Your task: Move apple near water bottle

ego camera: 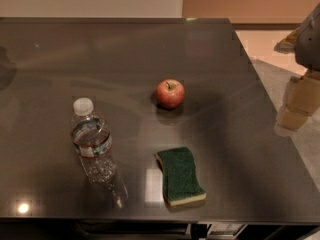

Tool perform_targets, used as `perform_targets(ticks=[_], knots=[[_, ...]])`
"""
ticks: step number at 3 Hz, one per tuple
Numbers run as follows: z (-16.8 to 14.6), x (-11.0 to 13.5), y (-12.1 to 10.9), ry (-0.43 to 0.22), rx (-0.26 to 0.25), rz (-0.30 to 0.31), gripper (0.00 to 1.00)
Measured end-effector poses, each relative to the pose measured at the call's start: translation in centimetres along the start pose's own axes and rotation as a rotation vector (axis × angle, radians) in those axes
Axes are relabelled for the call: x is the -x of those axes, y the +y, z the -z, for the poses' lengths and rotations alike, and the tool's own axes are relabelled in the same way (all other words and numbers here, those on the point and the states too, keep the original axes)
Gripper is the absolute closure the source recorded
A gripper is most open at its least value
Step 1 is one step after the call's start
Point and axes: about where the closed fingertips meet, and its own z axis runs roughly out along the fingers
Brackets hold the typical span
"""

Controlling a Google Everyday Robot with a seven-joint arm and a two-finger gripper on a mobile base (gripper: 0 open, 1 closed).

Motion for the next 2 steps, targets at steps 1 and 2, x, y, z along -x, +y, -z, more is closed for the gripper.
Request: perform_targets(ticks=[1,2], knots=[[0.0,0.0,0.0,0.0,0.0,0.0,0.0],[0.01,0.9,-0.66,-0.021,-0.003,0.009,0.0]])
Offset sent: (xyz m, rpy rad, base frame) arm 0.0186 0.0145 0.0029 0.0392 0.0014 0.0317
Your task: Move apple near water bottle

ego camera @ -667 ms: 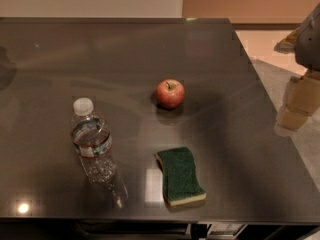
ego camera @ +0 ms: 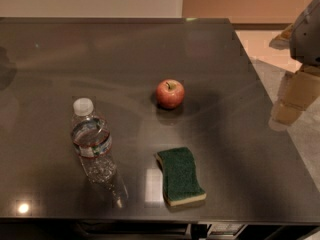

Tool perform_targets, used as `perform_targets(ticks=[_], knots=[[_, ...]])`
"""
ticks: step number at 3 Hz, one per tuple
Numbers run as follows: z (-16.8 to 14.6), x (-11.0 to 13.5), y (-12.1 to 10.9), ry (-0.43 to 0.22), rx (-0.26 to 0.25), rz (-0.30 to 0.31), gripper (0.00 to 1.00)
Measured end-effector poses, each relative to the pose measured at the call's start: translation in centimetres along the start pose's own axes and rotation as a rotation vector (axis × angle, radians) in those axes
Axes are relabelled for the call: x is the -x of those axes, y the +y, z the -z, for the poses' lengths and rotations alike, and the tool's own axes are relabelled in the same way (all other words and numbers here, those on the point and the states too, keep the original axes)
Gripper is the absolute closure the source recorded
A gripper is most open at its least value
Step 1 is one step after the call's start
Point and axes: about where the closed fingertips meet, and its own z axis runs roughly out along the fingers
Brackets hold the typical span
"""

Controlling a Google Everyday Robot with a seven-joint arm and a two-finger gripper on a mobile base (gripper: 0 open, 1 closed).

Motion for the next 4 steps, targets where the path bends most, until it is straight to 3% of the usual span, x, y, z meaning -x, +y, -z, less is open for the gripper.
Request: perform_targets(ticks=[2,4], knots=[[-2.0,3.7,-2.9,-0.088,0.018,0.031,0.0],[-6.9,8.7,-5.0,-0.187,0.064,0.062,0.0]])
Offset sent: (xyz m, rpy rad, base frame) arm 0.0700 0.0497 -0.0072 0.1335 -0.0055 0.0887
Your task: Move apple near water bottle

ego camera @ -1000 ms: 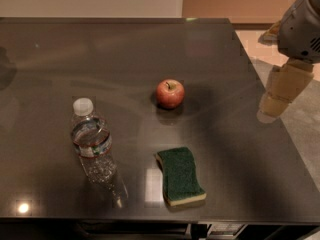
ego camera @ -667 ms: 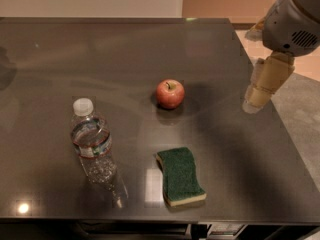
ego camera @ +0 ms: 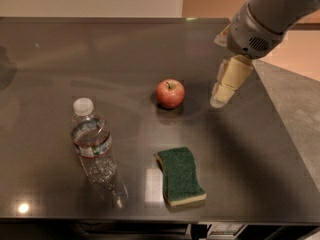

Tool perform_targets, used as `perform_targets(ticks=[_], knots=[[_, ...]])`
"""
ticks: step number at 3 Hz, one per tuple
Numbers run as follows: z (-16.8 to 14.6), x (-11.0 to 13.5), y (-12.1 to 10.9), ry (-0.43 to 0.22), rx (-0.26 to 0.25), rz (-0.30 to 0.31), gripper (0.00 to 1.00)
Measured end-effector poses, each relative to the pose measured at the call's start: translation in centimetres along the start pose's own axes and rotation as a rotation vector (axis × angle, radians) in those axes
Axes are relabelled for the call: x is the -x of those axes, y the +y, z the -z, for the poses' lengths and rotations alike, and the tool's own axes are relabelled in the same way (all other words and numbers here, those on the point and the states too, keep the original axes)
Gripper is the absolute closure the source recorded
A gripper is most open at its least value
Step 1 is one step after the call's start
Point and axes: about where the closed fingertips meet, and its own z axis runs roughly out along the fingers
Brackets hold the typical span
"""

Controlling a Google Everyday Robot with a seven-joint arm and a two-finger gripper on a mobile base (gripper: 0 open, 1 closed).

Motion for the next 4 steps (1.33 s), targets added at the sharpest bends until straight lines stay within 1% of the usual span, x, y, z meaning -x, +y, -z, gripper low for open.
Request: perform_targets(ticks=[2,3,4], knots=[[-6.4,3.3,-1.1,-0.059,0.053,0.013,0.0],[-9.0,4.3,-1.5,-0.073,0.076,0.009,0.0],[-10.9,4.6,-1.7,-0.082,0.093,0.004,0.0]])
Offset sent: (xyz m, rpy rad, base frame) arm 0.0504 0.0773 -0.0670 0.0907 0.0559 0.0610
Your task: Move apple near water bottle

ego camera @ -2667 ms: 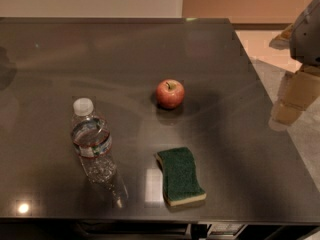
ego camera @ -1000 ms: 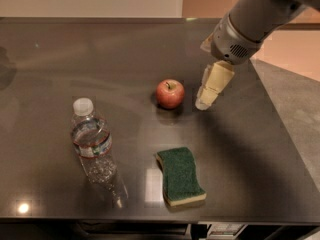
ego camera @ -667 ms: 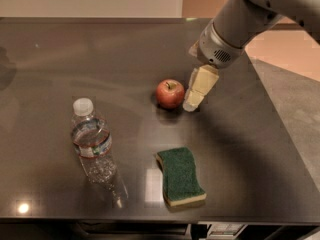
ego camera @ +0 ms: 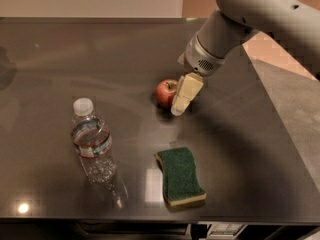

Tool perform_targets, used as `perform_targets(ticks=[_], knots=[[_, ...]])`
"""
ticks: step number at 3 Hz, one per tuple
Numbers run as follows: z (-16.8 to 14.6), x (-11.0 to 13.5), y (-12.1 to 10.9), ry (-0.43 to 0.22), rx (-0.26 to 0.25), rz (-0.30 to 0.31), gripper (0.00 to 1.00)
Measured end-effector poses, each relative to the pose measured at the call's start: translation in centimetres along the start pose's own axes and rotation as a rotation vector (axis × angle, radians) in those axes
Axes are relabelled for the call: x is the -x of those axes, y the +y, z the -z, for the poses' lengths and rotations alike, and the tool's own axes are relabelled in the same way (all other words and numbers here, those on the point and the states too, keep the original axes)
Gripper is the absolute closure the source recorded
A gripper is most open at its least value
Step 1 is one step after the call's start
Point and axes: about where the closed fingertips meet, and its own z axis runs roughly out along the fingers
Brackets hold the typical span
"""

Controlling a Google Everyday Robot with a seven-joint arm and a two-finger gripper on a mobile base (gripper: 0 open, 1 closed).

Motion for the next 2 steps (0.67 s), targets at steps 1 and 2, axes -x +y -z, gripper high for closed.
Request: perform_targets(ticks=[1,2], knots=[[-1.33,0.03,-0.18,-0.005,0.014,-0.004,0.0],[-1.97,0.19,-0.25,-0.017,0.024,-0.009,0.16]])
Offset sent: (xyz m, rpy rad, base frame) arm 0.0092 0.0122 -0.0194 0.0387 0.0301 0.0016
